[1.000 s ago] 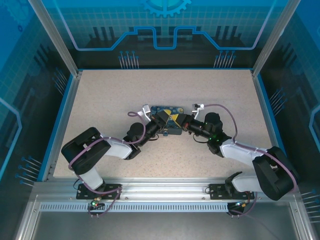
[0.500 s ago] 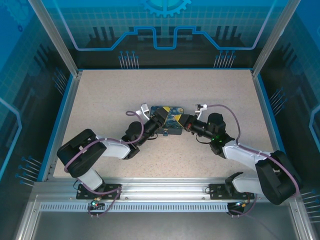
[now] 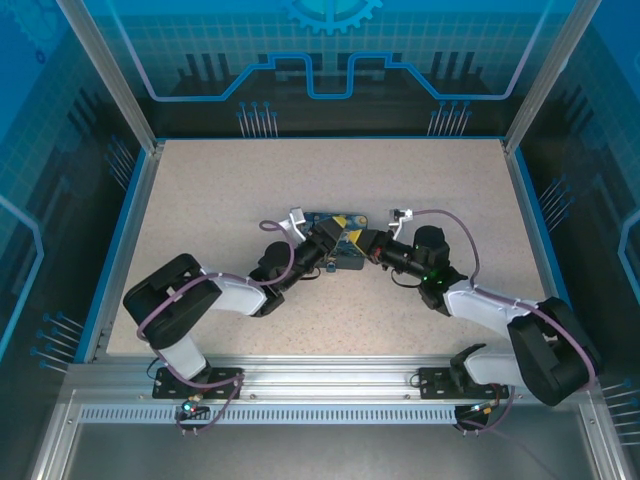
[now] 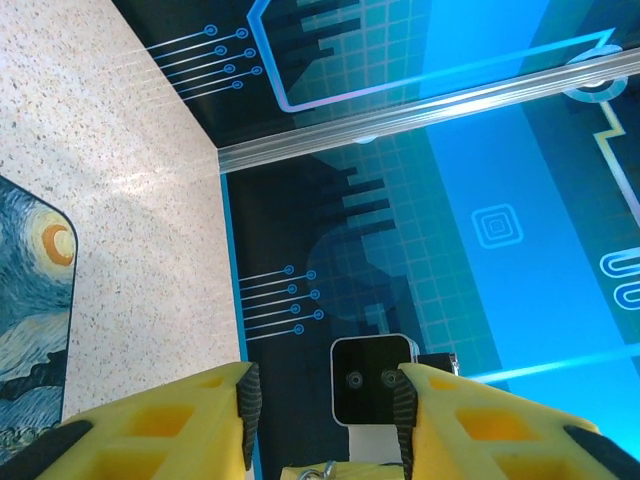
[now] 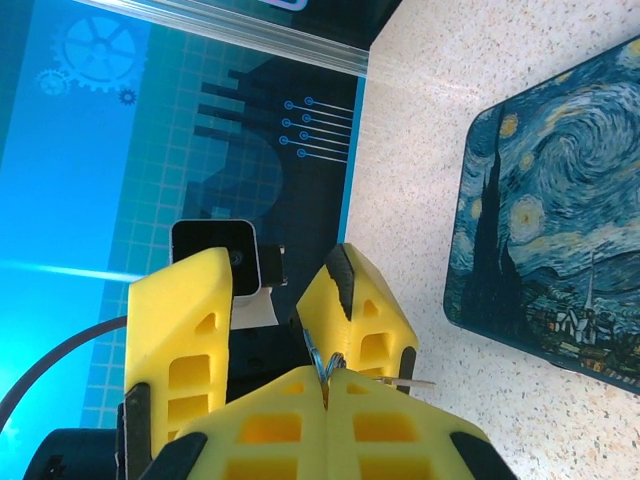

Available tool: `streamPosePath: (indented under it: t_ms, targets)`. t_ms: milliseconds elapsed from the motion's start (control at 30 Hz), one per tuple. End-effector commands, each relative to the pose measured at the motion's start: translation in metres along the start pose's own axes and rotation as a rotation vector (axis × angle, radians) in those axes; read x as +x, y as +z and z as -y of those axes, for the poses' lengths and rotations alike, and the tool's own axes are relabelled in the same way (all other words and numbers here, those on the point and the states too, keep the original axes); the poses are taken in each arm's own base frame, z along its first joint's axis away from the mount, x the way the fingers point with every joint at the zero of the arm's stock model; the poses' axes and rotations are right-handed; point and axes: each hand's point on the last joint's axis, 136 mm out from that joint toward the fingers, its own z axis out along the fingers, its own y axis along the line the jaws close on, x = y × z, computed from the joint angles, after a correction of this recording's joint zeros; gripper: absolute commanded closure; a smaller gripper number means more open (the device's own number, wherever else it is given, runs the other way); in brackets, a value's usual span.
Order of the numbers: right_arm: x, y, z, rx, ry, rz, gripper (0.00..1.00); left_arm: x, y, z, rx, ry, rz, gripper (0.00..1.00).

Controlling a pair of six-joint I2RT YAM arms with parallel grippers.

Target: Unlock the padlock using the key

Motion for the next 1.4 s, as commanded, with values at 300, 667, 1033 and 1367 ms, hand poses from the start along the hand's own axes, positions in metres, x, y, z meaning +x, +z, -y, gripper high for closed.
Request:
streamPosePath:
  t_ms: [300, 667, 1033, 1367]
  targets:
    - [-0.002, 0.006, -0.012, -0.04, -0.014, -0.002, 1.0, 0.004, 0.007, 0.014, 0.061, -0.018, -0.008, 0.72]
    - [0.0, 0.008, -0.011, -0.036, -0.014, -0.007, 1.0, 0.006, 0.006, 0.012, 0.064, -0.024, -0.005, 0.8]
    - [-0.006, -0.005, -0.002, -0.003, -0.001, 0.032, 0.42, 0.004, 0.005, 0.014, 0.069, -0.022, 0.001, 1.0]
    - [-0.021, -0.017, -0.008, 0.012, -0.035, 0.07, 0.51, 0.005, 0.006, 0.014, 0.071, -0.024, -0.001, 1.0]
